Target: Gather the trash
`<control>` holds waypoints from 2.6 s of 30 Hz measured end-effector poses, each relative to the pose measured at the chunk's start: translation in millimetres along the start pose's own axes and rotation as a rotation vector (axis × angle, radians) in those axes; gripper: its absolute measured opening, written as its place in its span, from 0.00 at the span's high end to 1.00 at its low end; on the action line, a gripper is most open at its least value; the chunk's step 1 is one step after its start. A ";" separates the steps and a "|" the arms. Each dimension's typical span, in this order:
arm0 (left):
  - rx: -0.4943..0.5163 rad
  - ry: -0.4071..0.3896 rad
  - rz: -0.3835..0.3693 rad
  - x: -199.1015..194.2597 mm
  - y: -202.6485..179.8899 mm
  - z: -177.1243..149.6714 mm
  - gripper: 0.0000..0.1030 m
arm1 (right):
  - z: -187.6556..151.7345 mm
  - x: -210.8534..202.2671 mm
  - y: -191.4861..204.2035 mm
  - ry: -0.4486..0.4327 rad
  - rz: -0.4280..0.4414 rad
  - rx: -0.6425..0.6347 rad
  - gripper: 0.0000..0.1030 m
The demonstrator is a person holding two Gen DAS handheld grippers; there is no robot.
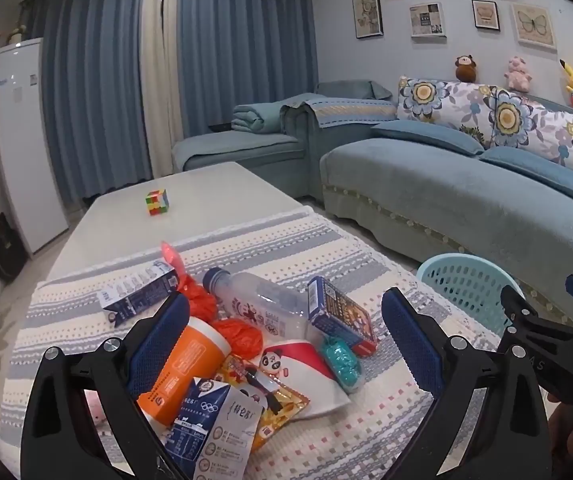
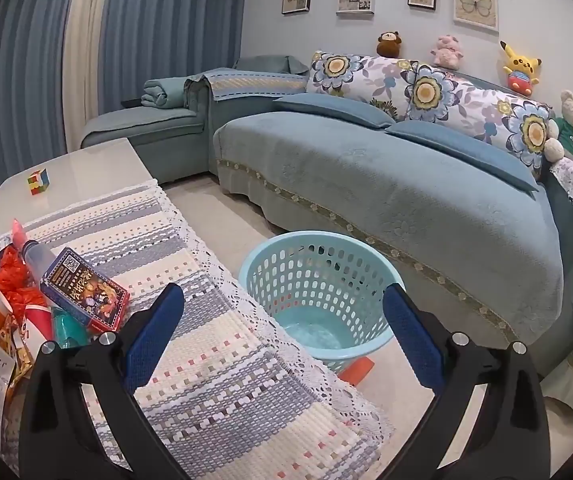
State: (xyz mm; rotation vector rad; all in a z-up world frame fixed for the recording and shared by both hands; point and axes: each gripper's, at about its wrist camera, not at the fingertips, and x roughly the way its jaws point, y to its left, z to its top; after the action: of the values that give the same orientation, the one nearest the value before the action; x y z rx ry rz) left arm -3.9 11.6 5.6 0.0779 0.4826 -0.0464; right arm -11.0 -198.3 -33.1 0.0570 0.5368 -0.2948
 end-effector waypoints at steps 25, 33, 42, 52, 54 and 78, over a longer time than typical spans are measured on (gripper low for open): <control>-0.021 -0.010 -0.018 -0.1 5.0 -1.6 0.09 | 1.3 0.1 4.6 0.005 0.006 -0.006 0.08; -0.022 -0.010 -0.021 0.0 5.1 -1.9 0.09 | 1.5 2.2 7.3 0.009 0.017 -0.015 0.08; -0.022 -0.012 -0.020 -1.6 4.1 -2.0 0.09 | 1.2 1.6 7.8 0.013 0.019 -0.021 0.08; -0.023 -0.026 -0.005 -6.7 3.1 -0.6 0.09 | 4.0 -1.6 9.9 0.007 0.019 -0.034 0.08; -0.020 -0.028 -0.001 -7.6 2.6 -1.0 0.09 | 4.4 -2.6 9.6 0.003 0.019 -0.029 0.08; -0.170 0.225 0.149 -3.4 214.9 -51.7 0.09 | 33.0 -3.5 84.1 0.013 0.324 -0.220 0.31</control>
State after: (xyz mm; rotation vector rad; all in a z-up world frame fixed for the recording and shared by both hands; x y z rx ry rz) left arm -17.3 230.2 -24.8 -0.0485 0.7020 0.1506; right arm 26.9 -121.2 -4.9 -0.0675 0.5605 0.0818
